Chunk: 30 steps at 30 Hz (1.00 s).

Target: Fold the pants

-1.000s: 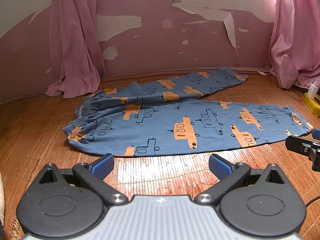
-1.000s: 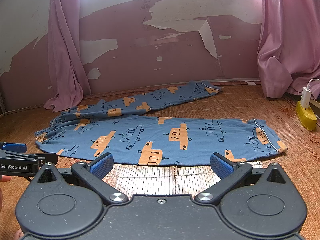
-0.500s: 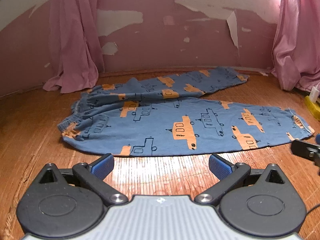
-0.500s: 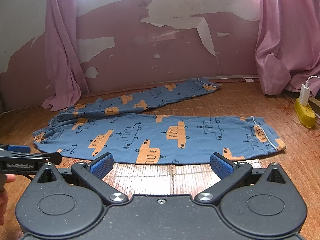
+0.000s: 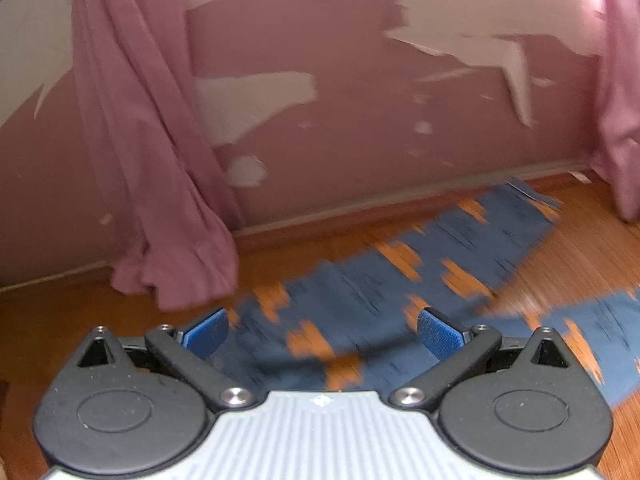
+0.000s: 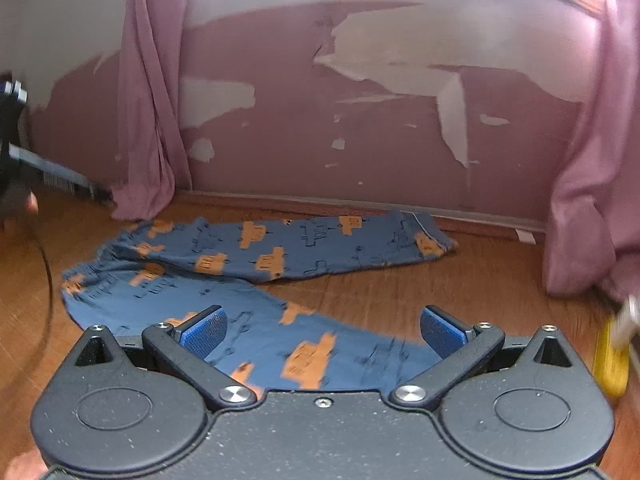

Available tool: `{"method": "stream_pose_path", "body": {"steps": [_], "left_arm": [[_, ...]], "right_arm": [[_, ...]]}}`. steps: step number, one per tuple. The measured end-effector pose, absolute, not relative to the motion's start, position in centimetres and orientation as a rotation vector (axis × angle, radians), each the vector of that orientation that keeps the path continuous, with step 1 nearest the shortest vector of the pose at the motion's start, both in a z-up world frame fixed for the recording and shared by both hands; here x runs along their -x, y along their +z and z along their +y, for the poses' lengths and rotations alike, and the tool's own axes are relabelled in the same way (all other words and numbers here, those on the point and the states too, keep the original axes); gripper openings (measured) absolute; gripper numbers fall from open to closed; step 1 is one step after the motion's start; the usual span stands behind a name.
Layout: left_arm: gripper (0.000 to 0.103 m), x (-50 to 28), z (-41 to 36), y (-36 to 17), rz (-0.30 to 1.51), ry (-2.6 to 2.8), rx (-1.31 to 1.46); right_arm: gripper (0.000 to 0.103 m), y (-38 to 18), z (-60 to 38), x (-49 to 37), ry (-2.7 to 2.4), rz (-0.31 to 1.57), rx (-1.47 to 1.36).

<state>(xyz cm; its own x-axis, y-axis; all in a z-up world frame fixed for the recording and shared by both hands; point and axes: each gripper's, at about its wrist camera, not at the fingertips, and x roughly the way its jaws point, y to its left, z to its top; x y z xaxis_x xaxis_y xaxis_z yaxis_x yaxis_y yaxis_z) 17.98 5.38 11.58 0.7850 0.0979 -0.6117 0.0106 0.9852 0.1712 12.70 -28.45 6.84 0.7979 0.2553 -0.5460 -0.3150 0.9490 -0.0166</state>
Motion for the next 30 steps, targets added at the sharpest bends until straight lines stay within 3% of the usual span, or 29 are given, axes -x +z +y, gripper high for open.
{"method": "stream_pose_path", "body": {"steps": [5, 14, 19, 26, 28, 30], "left_arm": [[0.103, -25.4, 8.3, 10.4, 0.715, -0.036, -0.180], [0.103, -35.4, 10.1, -0.3, 0.854, -0.059, -0.074], [0.101, -37.5, 9.6, -2.2, 0.809, -0.149, -0.199], [0.080, -39.1, 8.7, -3.4, 0.861, -0.308, -0.322], [0.070, -39.8, 8.5, -3.8, 0.889, -0.312, -0.327], [0.055, -40.2, 8.2, -4.0, 0.903, -0.325, -0.340]], "right_arm": [[0.103, 7.5, -28.6, -22.8, 0.382, 0.673, 0.159], [0.102, 0.8, -23.1, -42.0, 0.518, 0.764, 0.342], [0.094, -2.3, -20.7, -48.4, 0.673, 0.756, 0.447], [0.087, -3.7, -18.4, -53.6, 0.836, 0.805, 0.511], [0.086, -4.1, -18.3, -54.5, 0.825, 0.825, 0.505], [0.086, -4.7, -18.7, -55.5, 0.808, 0.857, 0.466]]}}
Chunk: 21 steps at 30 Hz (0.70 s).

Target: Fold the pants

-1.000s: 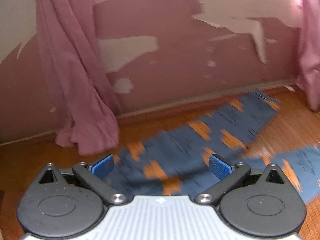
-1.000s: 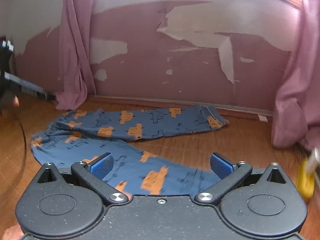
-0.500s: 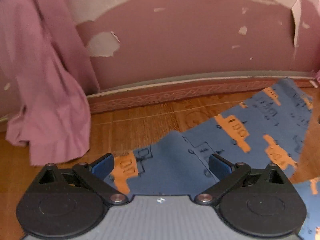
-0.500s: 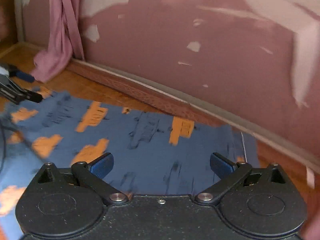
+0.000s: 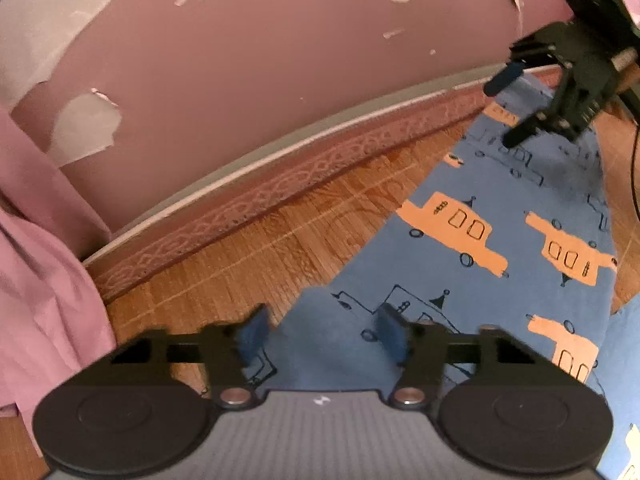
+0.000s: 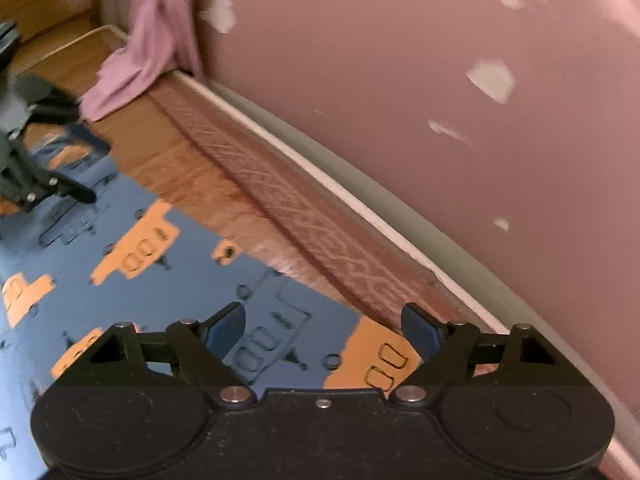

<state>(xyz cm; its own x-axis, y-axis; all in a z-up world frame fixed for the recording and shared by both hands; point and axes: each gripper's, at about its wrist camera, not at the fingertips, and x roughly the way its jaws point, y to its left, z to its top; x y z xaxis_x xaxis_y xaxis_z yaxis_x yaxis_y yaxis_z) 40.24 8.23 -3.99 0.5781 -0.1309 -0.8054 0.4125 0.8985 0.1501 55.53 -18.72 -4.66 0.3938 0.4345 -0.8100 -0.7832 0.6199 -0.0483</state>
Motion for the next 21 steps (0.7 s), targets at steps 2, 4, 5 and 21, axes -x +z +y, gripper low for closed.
{"method": "stream_pose_path", "body": {"steps": [2, 4, 5, 21], "left_arm": [[0.046, -40.4, 7.9, -4.0, 0.901, -0.324, -0.342], [0.031, -40.5, 7.6, -4.0, 0.904, -0.323, -0.342], [0.023, -40.5, 7.3, -4.0, 0.901, -0.318, -0.349], [0.002, -41.2, 4.7, -3.2, 0.739, -0.145, -0.362]], "right_arm": [[0.080, -5.2, -19.0, -55.9, 0.813, 0.880, 0.455], [0.072, -5.5, -19.3, -55.4, 0.816, 0.860, 0.469], [0.070, -5.5, -19.5, -55.1, 0.824, 0.850, 0.464], [0.000, -2.5, -23.3, -49.0, 0.527, 0.622, 0.401]]}}
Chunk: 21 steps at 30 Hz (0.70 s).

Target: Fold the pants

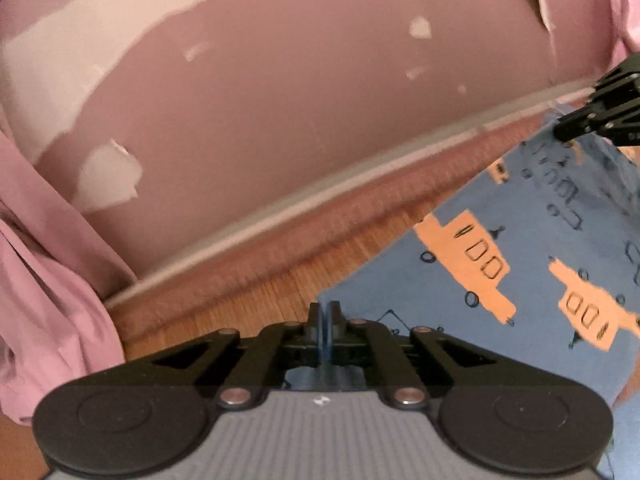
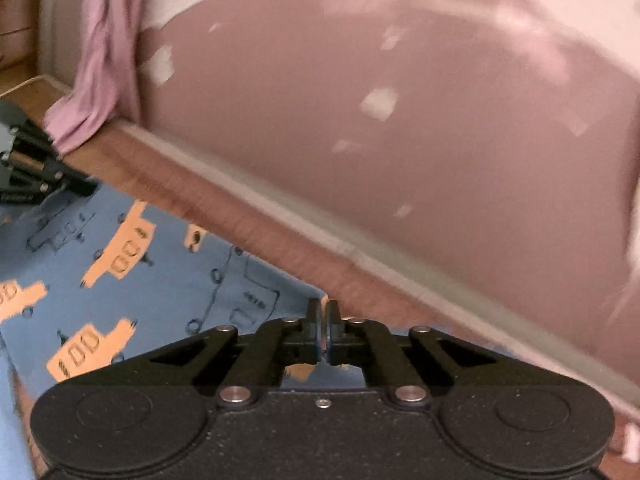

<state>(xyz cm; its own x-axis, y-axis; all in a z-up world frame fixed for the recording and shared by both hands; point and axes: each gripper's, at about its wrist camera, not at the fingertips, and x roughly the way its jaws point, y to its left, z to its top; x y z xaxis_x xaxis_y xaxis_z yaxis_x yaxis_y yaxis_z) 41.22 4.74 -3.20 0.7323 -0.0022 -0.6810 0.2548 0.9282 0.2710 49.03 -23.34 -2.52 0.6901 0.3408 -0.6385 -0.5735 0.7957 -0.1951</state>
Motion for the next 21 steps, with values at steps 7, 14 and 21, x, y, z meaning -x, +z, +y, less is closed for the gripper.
{"method": "stream_pose_path", "body": {"steps": [7, 14, 21], "left_arm": [[0.002, -44.3, 3.7, -1.9, 0.605, -0.009, -0.367], [0.019, -47.0, 4.0, -4.5, 0.690, 0.061, -0.300], [0.090, -44.3, 7.5, -2.2, 0.600, -0.087, -0.290]], "right_arm": [[0.000, -1.3, -20.7, -52.1, 0.375, 0.562, 0.460], [0.002, -5.0, -18.4, -54.9, 0.304, 0.649, 0.536], [0.067, -4.1, -20.4, -54.7, 0.398, 0.608, 0.477]]}}
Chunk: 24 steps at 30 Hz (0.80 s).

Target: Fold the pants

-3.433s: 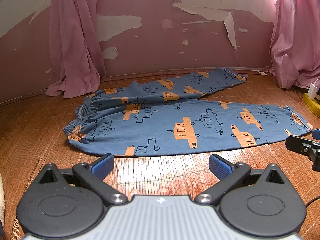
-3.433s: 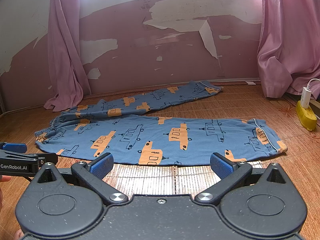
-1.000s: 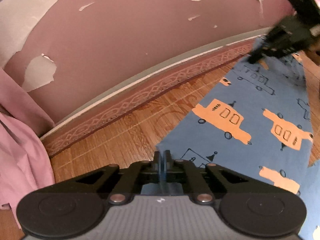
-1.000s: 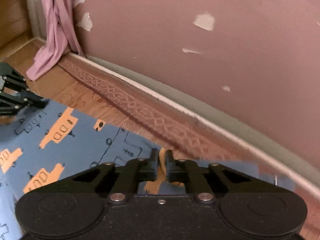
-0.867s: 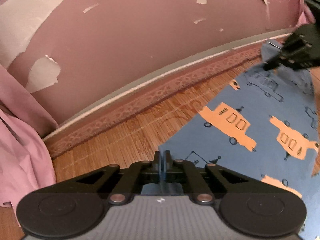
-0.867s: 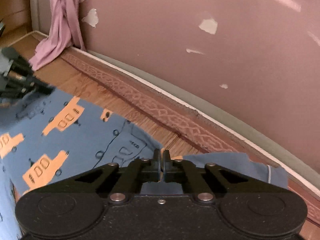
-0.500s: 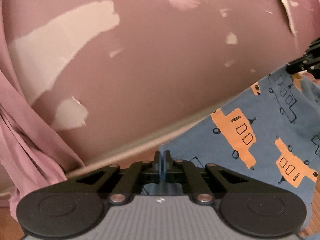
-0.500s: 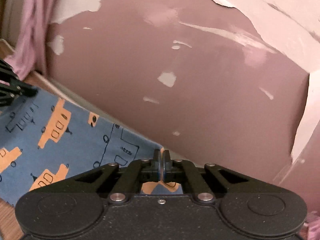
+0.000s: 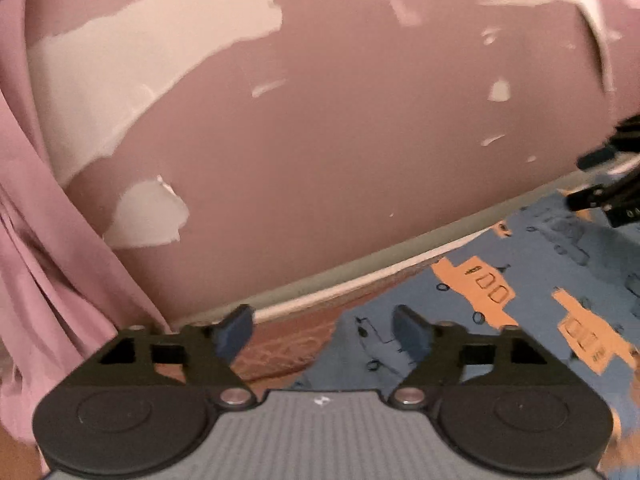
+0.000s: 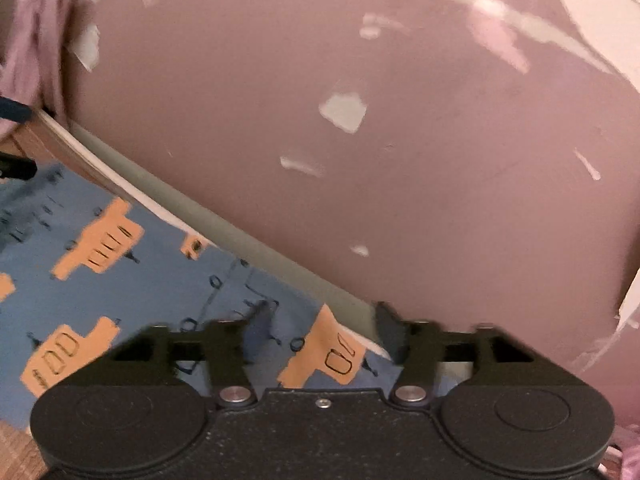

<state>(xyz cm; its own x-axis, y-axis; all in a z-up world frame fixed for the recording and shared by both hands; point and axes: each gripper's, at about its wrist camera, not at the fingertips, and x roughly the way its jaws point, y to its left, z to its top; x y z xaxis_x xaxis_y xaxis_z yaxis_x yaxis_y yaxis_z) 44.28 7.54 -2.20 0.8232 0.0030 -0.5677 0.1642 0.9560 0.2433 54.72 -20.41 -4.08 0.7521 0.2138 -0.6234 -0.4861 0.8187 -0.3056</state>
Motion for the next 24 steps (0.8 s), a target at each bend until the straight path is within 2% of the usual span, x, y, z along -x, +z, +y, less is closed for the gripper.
{"method": "stream_pose_path", "body": {"steps": [2, 4, 6, 10, 13, 14, 17, 19, 22, 23, 24], "left_arm": [[0.092, -43.5, 9.1, -1.6, 0.596, -0.143, -0.331], [0.093, -42.8, 10.7, -1.5, 0.619, -0.170, -0.373], [0.093, -42.6, 12.4, -1.9, 0.648, -0.176, -0.373], [0.090, -42.4, 15.0, -2.9, 0.701, -0.165, -0.297], [0.082, -42.6, 15.3, -3.3, 0.725, -0.177, -0.278], [0.077, -42.8, 15.0, -3.3, 0.737, -0.170, -0.295], [0.046, -44.2, 14.7, -4.0, 0.801, -0.153, -0.320], [0.040, -44.4, 14.9, -4.1, 0.806, -0.161, -0.284], [0.020, -44.1, 14.5, -4.1, 0.812, -0.187, -0.294], [0.008, -44.0, 14.2, -4.1, 0.816, -0.196, -0.304], [0.002, -44.0, 14.0, -4.1, 0.822, -0.204, -0.310]], "right_arm": [[0.073, -3.8, -20.3, -54.5, 0.485, 0.591, 0.465], [0.087, -3.4, -20.4, -54.1, 0.581, 0.584, 0.454], [0.093, -3.1, -19.5, -54.3, 0.672, 0.595, 0.442], [0.093, -2.5, -15.5, -55.3, 0.802, 0.630, 0.442], [0.088, -3.0, -12.1, -56.1, 0.820, 0.664, 0.525], [0.086, -3.3, -11.2, -56.5, 0.825, 0.676, 0.558], [0.073, -3.6, -10.3, -57.4, 0.817, 0.693, 0.611], [0.067, -3.7, -10.2, -58.0, 0.811, 0.714, 0.604], [0.066, -4.2, -10.3, -58.9, 0.801, 0.758, 0.606], [0.066, -4.5, -10.3, -59.2, 0.807, 0.785, 0.596], [0.066, -4.6, -10.5, -59.3, 0.813, 0.805, 0.585]]}}
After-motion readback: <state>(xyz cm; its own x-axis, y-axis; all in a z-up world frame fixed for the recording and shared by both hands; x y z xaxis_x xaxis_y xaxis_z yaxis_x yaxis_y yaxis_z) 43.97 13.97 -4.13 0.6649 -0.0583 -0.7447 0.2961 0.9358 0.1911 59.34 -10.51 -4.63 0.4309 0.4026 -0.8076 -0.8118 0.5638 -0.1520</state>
